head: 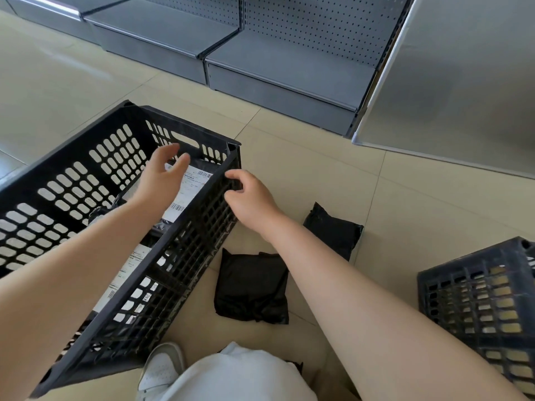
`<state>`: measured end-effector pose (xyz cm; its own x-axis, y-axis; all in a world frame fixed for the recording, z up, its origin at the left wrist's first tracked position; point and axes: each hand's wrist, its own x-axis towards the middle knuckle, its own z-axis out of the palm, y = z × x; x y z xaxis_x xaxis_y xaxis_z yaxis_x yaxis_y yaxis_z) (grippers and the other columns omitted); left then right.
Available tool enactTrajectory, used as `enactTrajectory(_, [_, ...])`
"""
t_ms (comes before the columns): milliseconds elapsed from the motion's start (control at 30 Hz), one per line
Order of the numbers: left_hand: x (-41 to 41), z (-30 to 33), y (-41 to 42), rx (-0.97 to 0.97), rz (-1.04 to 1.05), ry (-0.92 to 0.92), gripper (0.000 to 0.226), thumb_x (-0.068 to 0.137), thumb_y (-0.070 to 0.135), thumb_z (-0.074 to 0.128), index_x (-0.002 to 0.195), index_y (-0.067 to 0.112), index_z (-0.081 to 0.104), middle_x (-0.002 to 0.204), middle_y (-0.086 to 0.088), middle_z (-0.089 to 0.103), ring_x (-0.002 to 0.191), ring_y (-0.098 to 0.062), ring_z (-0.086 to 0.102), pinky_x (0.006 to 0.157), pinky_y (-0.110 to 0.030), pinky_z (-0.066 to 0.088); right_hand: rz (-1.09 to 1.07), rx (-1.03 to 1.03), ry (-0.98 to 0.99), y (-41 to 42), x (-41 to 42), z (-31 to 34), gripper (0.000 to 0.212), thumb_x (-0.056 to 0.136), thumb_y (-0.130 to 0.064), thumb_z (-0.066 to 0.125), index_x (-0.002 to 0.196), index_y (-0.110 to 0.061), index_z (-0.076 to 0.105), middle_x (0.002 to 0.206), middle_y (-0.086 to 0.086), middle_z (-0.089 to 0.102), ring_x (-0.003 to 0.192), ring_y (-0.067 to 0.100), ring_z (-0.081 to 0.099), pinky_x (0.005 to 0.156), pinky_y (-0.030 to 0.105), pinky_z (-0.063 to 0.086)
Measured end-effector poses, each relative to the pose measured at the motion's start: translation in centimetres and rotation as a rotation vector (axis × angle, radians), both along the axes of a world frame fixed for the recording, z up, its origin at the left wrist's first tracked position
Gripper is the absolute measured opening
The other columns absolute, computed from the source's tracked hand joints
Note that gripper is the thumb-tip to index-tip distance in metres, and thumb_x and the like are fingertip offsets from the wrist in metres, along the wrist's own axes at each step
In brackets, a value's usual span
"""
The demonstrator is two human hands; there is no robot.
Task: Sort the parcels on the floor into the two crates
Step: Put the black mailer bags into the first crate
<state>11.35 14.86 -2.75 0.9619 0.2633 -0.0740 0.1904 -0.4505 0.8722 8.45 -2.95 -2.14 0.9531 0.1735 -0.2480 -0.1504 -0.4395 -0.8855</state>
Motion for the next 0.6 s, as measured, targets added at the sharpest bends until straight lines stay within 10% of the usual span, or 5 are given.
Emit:
enactTrajectory(267, [-1.5,1.9,-7.4,-0.024,-0.261,-0.136,0.031,0.103,0.027,0.046,0.133,0.026,0.054,0.12,0.017,0.059,0.106,0.01,0.054,0.081,-0.002,0.04,-0.356,0.082,0.168,-8.5,-0.4,-2.1,0.037,0.096,-0.013,0.047,0.131,-0.022,0.054,0.122,-0.002,0.054,0.112,0.019,0.055,0.101,0.046,0.051])
enactTrajectory(600, [-3.8,-8.1,-11.3,0.241,-0.47,0.24,0.05,0.096,0.025,0.058,0.143,0.021,0.044,0.136,-0.006,0.048,0.121,-0.018,0.051,0.097,-0.031,0.044,-0.623,0.1,0.563,-18.6,-3.4,-9.2,0.013,0.098,-0.011,0.05,0.108,-0.011,0.059,0.125,0.016,0.06,0.104,0.028,0.058,0.079,0.037,0.055])
